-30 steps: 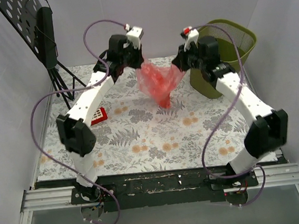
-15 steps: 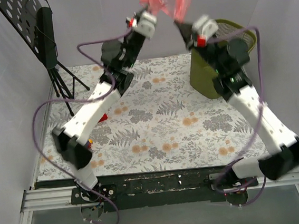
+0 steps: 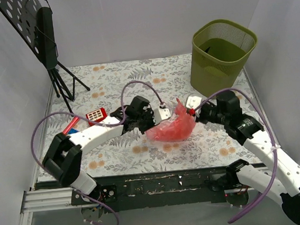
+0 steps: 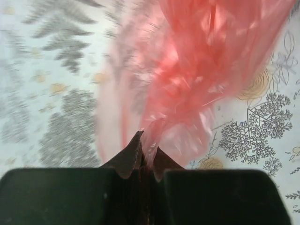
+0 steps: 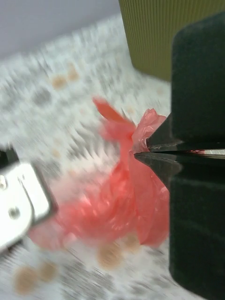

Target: Put the trash bags into the trash bin

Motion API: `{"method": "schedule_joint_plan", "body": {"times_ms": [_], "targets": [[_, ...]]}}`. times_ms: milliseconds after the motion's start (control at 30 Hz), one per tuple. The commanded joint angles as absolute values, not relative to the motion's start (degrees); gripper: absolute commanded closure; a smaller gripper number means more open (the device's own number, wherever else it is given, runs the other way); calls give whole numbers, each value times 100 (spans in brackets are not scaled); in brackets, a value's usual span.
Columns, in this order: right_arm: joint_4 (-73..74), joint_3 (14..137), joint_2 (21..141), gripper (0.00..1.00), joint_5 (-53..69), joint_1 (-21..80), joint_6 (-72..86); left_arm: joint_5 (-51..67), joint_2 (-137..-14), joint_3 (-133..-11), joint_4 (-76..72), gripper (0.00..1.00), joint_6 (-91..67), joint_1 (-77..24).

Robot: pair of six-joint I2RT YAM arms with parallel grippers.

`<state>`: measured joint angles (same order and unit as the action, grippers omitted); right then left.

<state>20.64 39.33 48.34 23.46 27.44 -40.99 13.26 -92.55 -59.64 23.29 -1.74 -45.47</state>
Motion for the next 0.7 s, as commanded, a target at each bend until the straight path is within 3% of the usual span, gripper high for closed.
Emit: {"method": "schedule_joint_plan", "body": {"times_ms": [0, 100, 367, 433, 467, 567, 667], "targets": [[1328, 4666, 5080, 99, 1838, 2637, -3157, 1265, -7912, -5802, 1977, 100, -1027, -4176], [906, 4807, 5097, 99, 1784, 2584, -2532, 1573, -7288, -5643, 1961, 100, -1423, -3824], [106, 5711, 5782, 99, 1109, 2584, -1679, 519, -6548, -5721, 993, 98, -2171, -3779], [-165, 6098, 5958, 99, 1124, 2575, -1731, 798, -6583, -5940, 1413, 46, -1996, -3744], [-210, 6265, 6055, 99, 1569, 2584, -1905, 974, -6583, -6081, 1606, 33, -2030, -3701], [-71, 6941, 6415, 99, 2687, 2636, -2407, 1580, -6583, -6546, 1977, 19, -2144, -3630], [210, 7645, 6819, 99, 3119, 2707, -2549, 2012, -6775, -7039, 1961, 16, -2267, -3630]]}}
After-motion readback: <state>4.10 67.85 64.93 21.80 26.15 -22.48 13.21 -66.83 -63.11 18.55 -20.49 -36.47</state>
